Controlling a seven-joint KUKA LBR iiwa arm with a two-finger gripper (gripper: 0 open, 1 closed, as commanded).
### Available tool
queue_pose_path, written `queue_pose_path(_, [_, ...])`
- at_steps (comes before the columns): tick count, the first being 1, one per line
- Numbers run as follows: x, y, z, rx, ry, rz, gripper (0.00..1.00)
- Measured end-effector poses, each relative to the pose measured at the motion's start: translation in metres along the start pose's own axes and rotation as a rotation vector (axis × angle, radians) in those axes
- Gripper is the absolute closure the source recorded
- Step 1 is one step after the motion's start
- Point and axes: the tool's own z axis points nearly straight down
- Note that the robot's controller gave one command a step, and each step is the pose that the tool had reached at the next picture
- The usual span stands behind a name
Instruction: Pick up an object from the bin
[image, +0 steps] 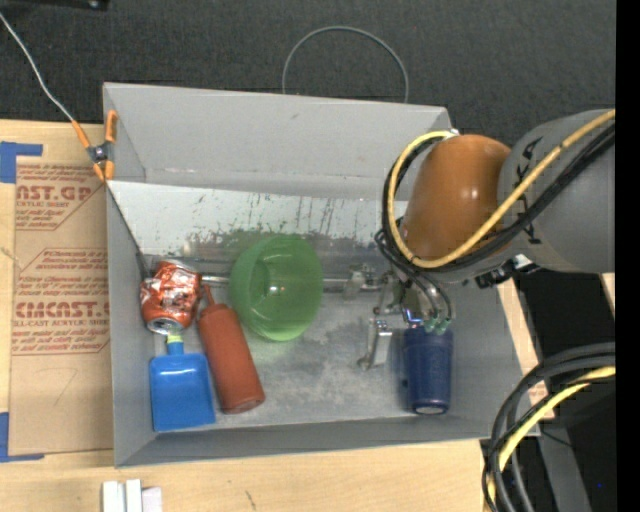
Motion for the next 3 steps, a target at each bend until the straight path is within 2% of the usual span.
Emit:
queue_pose_path(1, [-0.002, 0.000, -0.005, 0.000, -0.008, 0.000, 0.00])
queue_pose_path(2, [-0.038, 0.073, 0.091, -0.003, -0.001, -0.465, 0.00])
queue_pose_path(3, [-0.029, 0.083, 0.032, 0.000, -0.011, -0.437, 0.00])
